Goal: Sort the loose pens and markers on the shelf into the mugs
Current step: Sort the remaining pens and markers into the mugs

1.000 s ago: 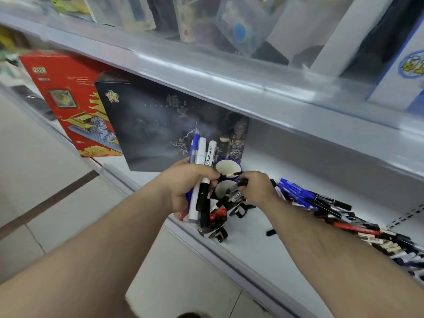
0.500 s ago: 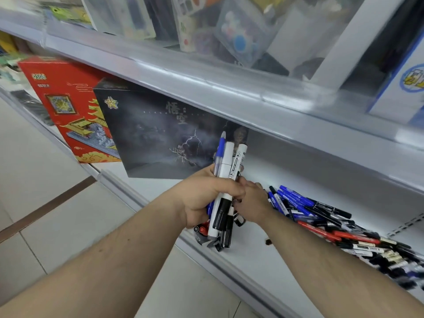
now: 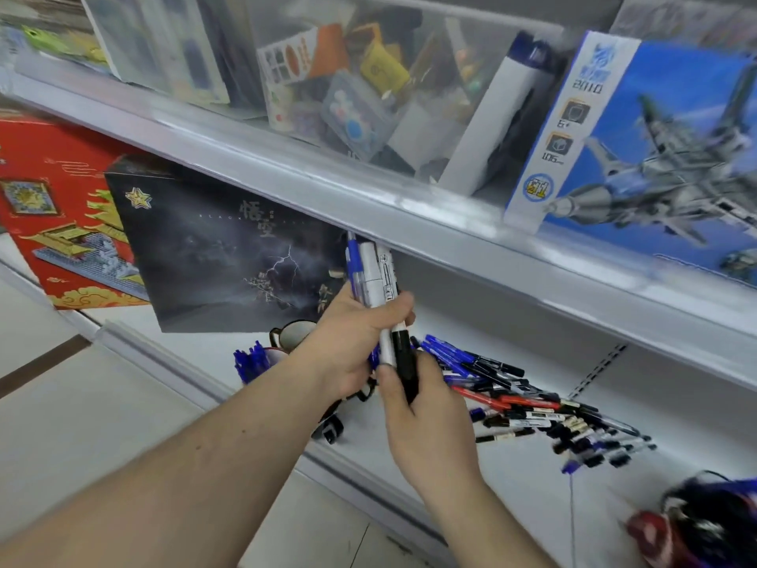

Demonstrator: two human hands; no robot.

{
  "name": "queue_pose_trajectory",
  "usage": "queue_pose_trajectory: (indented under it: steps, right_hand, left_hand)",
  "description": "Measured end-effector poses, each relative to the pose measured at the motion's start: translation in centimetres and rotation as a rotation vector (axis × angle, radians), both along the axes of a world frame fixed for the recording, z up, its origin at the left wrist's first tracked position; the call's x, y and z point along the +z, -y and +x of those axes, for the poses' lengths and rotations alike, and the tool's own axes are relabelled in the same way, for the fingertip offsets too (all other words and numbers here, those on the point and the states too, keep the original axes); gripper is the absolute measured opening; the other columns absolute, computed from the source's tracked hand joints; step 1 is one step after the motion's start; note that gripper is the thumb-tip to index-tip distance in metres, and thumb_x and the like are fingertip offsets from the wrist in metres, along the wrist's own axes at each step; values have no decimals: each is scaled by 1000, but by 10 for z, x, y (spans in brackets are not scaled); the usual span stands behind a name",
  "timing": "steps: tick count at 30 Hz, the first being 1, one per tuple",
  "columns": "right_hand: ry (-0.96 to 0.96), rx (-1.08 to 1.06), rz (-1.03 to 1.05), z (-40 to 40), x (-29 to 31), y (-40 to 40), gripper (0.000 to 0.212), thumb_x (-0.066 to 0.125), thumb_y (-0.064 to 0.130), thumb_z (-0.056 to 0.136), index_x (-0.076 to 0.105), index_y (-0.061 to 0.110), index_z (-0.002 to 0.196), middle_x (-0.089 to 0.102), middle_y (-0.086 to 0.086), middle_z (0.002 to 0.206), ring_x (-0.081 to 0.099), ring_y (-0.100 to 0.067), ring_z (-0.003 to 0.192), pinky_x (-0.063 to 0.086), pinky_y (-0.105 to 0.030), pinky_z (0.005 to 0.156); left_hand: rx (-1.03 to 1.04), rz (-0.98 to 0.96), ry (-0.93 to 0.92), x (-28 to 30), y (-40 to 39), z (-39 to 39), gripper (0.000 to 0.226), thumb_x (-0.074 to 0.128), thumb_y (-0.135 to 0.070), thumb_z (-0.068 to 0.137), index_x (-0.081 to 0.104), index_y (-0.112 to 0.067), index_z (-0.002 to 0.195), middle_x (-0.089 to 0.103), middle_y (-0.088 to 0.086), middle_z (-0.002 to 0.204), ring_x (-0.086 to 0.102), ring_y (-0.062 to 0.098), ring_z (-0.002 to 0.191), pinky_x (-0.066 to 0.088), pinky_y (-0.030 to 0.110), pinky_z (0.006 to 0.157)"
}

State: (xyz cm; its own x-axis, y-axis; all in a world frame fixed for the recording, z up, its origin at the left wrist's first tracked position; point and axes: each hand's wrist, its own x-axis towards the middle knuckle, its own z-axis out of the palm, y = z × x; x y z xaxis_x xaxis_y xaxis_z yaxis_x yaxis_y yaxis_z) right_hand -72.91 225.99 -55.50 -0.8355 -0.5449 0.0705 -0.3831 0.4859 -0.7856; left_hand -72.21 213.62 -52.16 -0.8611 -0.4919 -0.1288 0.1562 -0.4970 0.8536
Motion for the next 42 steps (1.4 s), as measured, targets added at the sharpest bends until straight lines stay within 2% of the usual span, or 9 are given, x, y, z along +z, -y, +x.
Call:
queue_pose_trajectory:
  steps: [3, 7, 9, 13, 21, 25, 29, 33, 42]
  right_hand:
    - [-95, 14, 77, -1, 0, -11, 29, 38, 47, 99, 50, 28, 117, 66, 2, 87, 62, -22, 82, 50, -40, 74]
    - [-6, 33, -23, 3, 7, -20, 30, 43, 41, 100, 40, 36, 130, 64, 8, 80, 59, -7, 67, 43, -27, 60]
    - [9, 10, -68, 5, 8, -22, 32, 49, 44, 98, 35, 40, 127, 64, 8, 72, 58, -5, 61, 41, -23, 55]
    - [-126, -84, -199, 8, 0, -18, 17, 54, 42, 95, 46, 46, 110, 66, 9, 71, 60, -11, 61, 51, -37, 58]
    - [-43, -244, -480, -2, 16, -38, 23, 55, 9, 94, 65, 28, 86, 65, 13, 65, 50, 1, 48, 40, -11, 48]
    - [10, -294, -526, -10, 25, -45, 31, 52, -3, 91, 67, 23, 82, 64, 15, 57, 50, 2, 45, 38, -9, 44]
    - [-18, -298, -593, -20, 32, -38, 19, 55, 8, 94, 62, 25, 93, 61, 10, 68, 50, 0, 50, 41, -17, 51]
    - [-122, -179, -465, -26, 27, -29, 14, 52, 19, 98, 56, 28, 89, 57, 13, 58, 47, -5, 49, 39, -23, 49]
    - [-524, 269, 201, -58, -31, 24, 21, 48, 16, 100, 56, 10, 118, 64, -10, 107, 58, -34, 95, 46, -41, 77]
  left_hand:
    - [-19, -51, 10, 0, -7, 5, 15, 65, -7, 90, 55, -14, 99, 61, 6, 81, 62, 12, 65, 55, 31, 62]
    - [-31, -24, 20, 4, -12, 11, 19, 66, -6, 90, 56, -11, 106, 63, 7, 84, 64, 12, 62, 57, 31, 60]
    - [-33, 3, 12, 4, -13, 14, 19, 66, -6, 90, 57, -10, 106, 65, 6, 82, 65, 13, 62, 58, 33, 61]
    - [-6, 84, 35, -1, -17, 14, 11, 63, -9, 94, 59, -8, 104, 67, 5, 80, 65, 17, 65, 59, 34, 66]
    - [114, 235, 148, 1, 12, 19, 9, 67, -17, 91, 60, -12, 92, 67, 9, 87, 58, 19, 66, 52, 29, 58]
    - [41, 158, 124, 3, 14, 19, 13, 66, -7, 91, 56, -16, 93, 66, 8, 88, 62, 17, 59, 51, 27, 52]
    - [-26, 18, 215, 2, 17, 22, 19, 68, -2, 88, 55, -15, 94, 67, 10, 82, 58, 19, 60, 50, 29, 54]
    - [35, -211, 325, 0, 47, 33, 26, 70, 1, 84, 54, -12, 100, 66, 14, 89, 63, 21, 62, 48, 32, 58]
    - [167, -184, 381, -11, 100, 65, 34, 65, 3, 88, 56, -8, 119, 64, 7, 82, 62, 14, 57, 48, 26, 51]
